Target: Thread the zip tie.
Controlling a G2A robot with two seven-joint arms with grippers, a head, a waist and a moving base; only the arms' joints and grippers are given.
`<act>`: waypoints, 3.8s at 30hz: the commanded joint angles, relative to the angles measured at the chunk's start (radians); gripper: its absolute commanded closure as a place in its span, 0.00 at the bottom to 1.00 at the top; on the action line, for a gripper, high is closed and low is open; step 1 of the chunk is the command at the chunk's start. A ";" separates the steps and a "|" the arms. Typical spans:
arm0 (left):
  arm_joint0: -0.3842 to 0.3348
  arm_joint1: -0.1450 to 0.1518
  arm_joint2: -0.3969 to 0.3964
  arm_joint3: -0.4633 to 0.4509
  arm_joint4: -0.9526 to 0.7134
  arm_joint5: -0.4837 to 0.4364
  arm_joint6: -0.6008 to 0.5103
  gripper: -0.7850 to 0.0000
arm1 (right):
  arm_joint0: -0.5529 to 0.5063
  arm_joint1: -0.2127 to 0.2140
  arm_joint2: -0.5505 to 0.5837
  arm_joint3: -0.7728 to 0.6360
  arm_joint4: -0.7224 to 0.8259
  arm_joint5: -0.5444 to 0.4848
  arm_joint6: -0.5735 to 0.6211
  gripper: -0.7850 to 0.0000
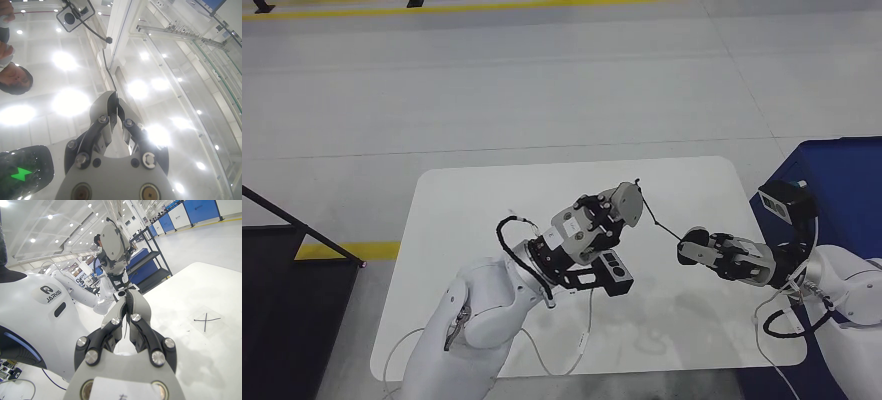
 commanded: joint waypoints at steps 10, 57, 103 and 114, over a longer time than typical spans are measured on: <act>-0.002 0.000 0.004 0.012 -0.002 -0.002 0.015 1.00 | 0.000 0.000 0.000 0.000 0.000 0.000 0.000 1.00; 0.010 0.001 -0.005 0.007 -0.004 0.003 0.027 1.00 | 0.000 0.000 0.000 0.000 0.000 0.000 0.000 1.00; -0.009 -0.005 0.002 0.051 -0.225 -0.152 0.156 1.00 | 0.001 -0.004 -0.001 -0.010 -0.138 -0.055 -0.084 1.00; -0.011 -0.008 -0.006 0.058 -0.305 -0.216 0.199 1.00 | 0.018 0.000 -0.005 -0.002 -0.213 -0.089 -0.087 1.00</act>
